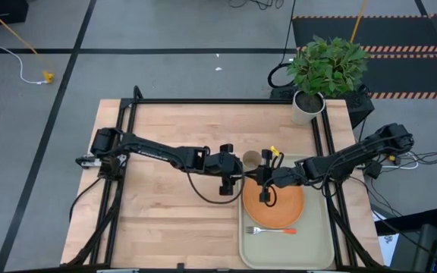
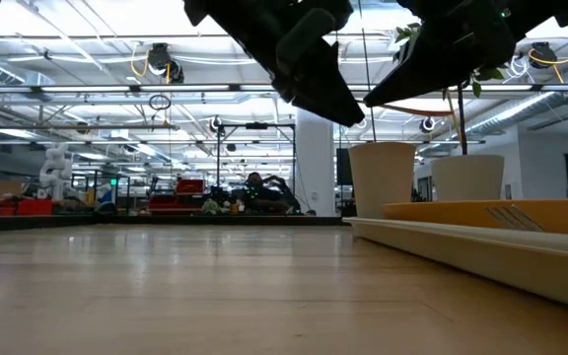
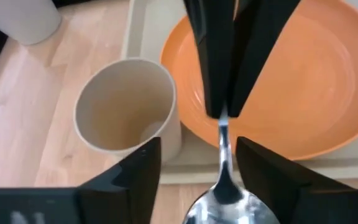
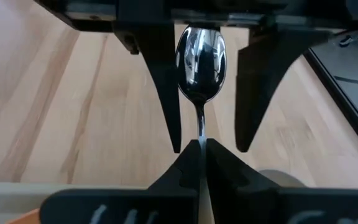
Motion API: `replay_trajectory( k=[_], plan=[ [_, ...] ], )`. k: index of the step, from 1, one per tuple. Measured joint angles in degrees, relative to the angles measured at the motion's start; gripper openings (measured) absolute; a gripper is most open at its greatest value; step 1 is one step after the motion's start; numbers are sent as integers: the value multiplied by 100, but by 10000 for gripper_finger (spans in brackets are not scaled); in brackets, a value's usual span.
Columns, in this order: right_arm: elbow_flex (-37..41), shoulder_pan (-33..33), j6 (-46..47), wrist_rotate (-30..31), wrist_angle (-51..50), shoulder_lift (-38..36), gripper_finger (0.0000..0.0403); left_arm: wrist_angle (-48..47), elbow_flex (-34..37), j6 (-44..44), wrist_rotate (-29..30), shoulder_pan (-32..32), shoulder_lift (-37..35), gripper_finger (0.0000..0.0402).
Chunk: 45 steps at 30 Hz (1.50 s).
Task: Pick and place plate/cup/fork/spoon on tray
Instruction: Put the white orange spoon on the left side of the white orange fork
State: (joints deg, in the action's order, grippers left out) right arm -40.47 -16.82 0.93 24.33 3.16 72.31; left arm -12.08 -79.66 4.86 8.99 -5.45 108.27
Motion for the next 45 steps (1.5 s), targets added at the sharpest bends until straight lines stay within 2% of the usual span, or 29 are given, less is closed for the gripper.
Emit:
replay_trajectory(
  k=[5,13,26,31,39,45],
  plan=[
    [0,3,-3,16,0,0,0,66,0,106,-22,-9,8,132],
    [0,70,-9,-27,-4,-7,3,121,0,228,1,-4,8,129],
    [2,-139,37,-97,50,-484,63,338,-6,-18,39,-334,-107,129],
    [2,-525,41,37,157,-1051,79,268,-7,-290,-35,-504,-107,129],
    [2,-1526,122,745,170,-1873,96,567,-7,-932,15,-1119,-98,129],
    [2,-2146,1,1031,205,-2052,94,1168,-7,-1259,613,-1841,-57,129]
  ],
)
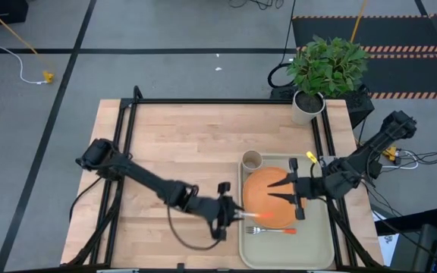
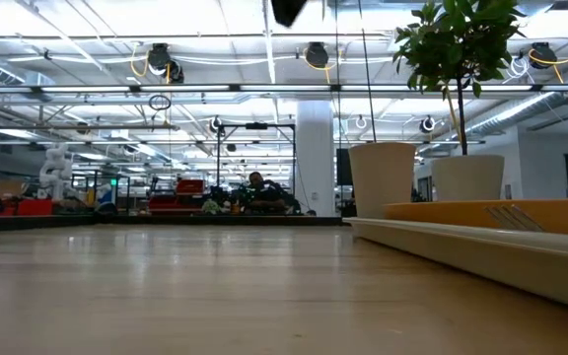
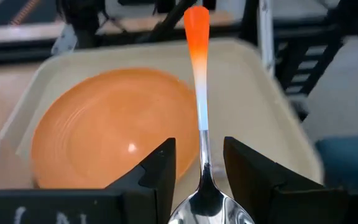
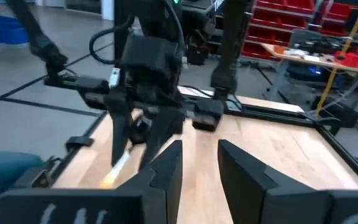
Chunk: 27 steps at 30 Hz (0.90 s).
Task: Pick and place plate/cup/fork/spoon on tray
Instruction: Put the white orange spoon on the left side of the white orange fork
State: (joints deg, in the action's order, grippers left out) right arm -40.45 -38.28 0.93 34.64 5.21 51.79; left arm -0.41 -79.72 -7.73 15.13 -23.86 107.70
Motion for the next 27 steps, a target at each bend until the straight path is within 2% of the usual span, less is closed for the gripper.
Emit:
replay_trajectory(
  k=[5,7,12,16,21,27],
  plan=[
    [0,-237,-11,16,34,-72,94,174,0,-384,726,-517,2,129],
    [0,-288,-10,197,39,-72,94,237,-2,-632,873,-673,52,129],
    [0,-408,95,709,37,-38,94,693,2,-944,1041,-987,403,129],
    [0,-539,297,756,44,-39,93,1197,-85,-1137,1042,-1044,824,129],
    [0,-780,784,758,33,-13,93,1168,-782,-1190,895,-1035,1583,129],
    [2,-1042,947,756,66,52,93,1111,-2066,-1016,764,-910,2643,129]
  ],
)
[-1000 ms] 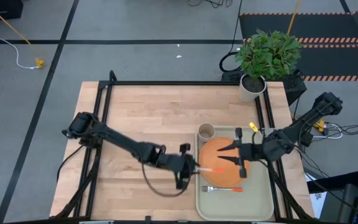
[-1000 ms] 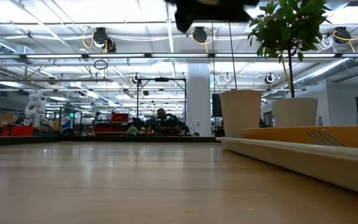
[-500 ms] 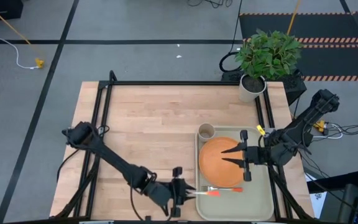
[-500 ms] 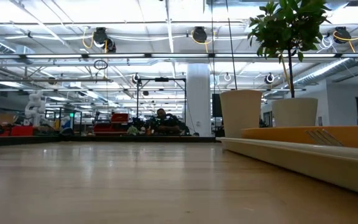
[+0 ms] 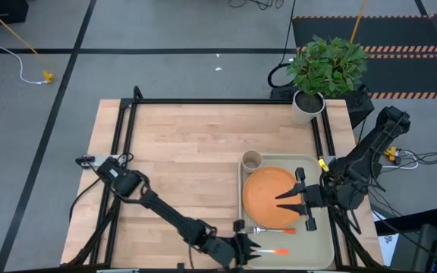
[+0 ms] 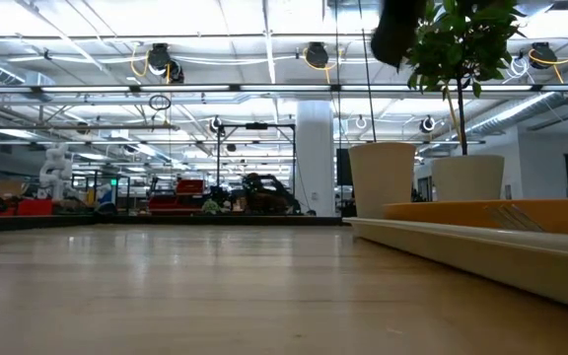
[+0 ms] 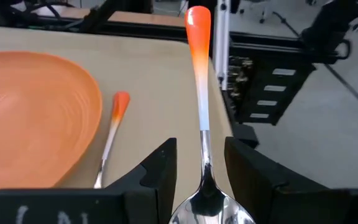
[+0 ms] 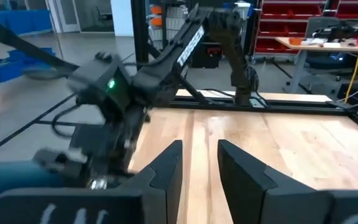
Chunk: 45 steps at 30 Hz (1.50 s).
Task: Pick and place plate/cup/fork/spoon on tray
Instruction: Put the white orange spoon on the left side of the white orange fork
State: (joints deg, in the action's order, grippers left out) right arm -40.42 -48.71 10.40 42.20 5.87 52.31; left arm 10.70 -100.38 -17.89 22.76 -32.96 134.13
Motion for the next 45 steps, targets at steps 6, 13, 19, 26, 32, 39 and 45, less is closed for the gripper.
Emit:
replay_trajectory(
  k=[6,13,19,26,32,39,45],
  plan=[
    [0,7,-189,6,-81,-33,93,-449,-976,-53,-28,140,643,129],
    [0,7,-565,4,-96,-41,93,-553,-1605,-431,-151,217,1255,129],
    [0,4,-797,-4,-96,-136,93,-704,-1646,-522,-151,220,1372,129],
    [0,4,-1000,-20,-94,-146,93,-758,-1659,-391,-20,247,1445,129],
    [0,-107,-1009,-36,-140,-148,93,-770,-1646,-373,177,295,1591,129],
    [0,-267,-1112,-44,-140,-252,93,-937,-1650,-554,181,386,1562,167],
    [0,-406,-1131,-44,-140,-397,93,-930,-1650,-426,-79,354,1562,174]
  ],
)
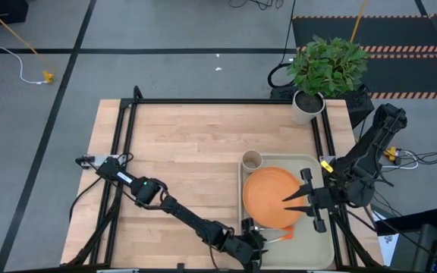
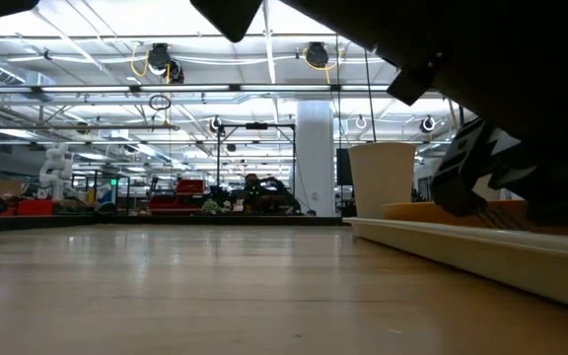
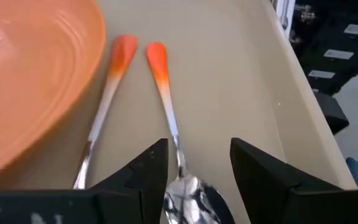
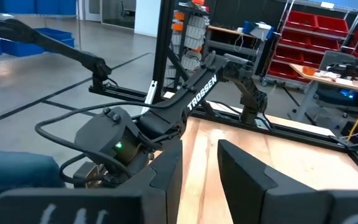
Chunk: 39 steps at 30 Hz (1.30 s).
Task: Pick and place plate/cup/fork/spoon on tray
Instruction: Put the white orange spoon on the left side of the white orange fork
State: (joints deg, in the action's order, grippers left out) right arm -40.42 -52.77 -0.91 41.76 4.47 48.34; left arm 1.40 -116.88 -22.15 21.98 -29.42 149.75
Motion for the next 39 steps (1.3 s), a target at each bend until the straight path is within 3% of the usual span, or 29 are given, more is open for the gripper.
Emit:
replay_trajectory(
  k=[8,15,21,27,31,35,39],
  plan=[
    [0,-23,245,3,-265,-40,93,-22,6,252,-33,28,-128,144],
    [0,-22,1727,-37,-1316,237,93,-1032,5,393,-181,-50,-1189,119],
    [0,-20,2864,-1014,-1418,1156,85,-2505,-2,755,802,-192,-2227,89],
    [2,28,3622,-2142,-1082,2144,38,-3636,-1,529,1712,-347,-2684,55],
    [3,27,4062,-2551,-1037,2636,5,-4081,0,444,1922,-490,-2791,31],
    [-57,28,4229,-2743,-899,3062,4,-4300,2,521,1968,-451,-2771,7],
    [-244,-54,4393,-3086,-1013,3418,1,-4367,2,538,1785,-319,-2780,8]
  ],
)
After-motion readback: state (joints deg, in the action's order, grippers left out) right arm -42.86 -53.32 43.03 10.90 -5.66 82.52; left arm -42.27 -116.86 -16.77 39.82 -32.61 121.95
